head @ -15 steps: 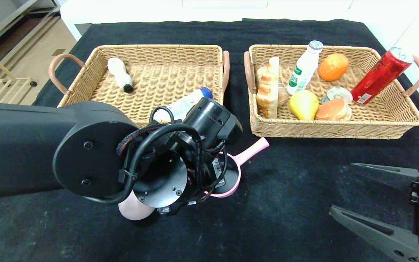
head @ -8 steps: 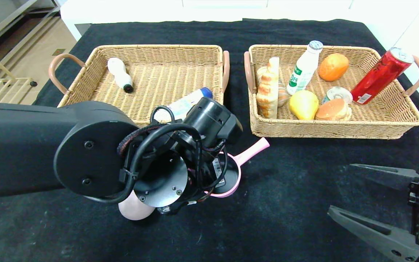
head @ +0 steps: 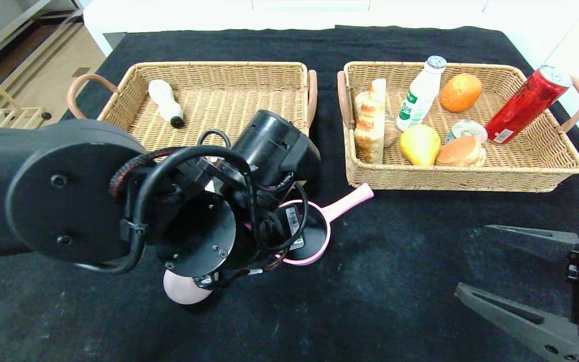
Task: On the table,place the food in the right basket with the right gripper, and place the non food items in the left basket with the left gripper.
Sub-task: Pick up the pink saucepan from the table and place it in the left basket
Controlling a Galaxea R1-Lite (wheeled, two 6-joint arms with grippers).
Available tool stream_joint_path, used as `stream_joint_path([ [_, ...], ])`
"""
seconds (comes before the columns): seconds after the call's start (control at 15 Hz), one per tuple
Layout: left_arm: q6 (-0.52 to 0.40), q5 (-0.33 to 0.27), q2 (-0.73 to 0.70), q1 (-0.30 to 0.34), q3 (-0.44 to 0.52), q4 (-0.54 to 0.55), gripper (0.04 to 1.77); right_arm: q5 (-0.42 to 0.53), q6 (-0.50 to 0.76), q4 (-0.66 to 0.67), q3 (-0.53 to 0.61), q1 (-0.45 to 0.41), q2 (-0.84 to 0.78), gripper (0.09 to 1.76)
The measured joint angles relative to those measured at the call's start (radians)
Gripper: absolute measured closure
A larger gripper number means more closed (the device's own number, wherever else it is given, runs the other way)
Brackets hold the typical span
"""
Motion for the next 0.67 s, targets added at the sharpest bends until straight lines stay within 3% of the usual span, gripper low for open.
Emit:
stream_joint_path([
  [0.2,0.022,-0.009,-0.049,0.000,0.000,-0.002,1.65,0.000,0.000,0.001,-0.001,-0.001,0.003,0.14],
  [0.4,0.058,-0.058,-0.107,0.000,-0.001,-0.005,1.65,0.000,0.000,0.002,-0.001,-0.001,0.005,0.14],
  [0.67,0.167,-0.061,-0.156,0.017,-0.005,-0.114,1.65,0.000,0.000,0.002,0.000,-0.002,0.007,0.14],
])
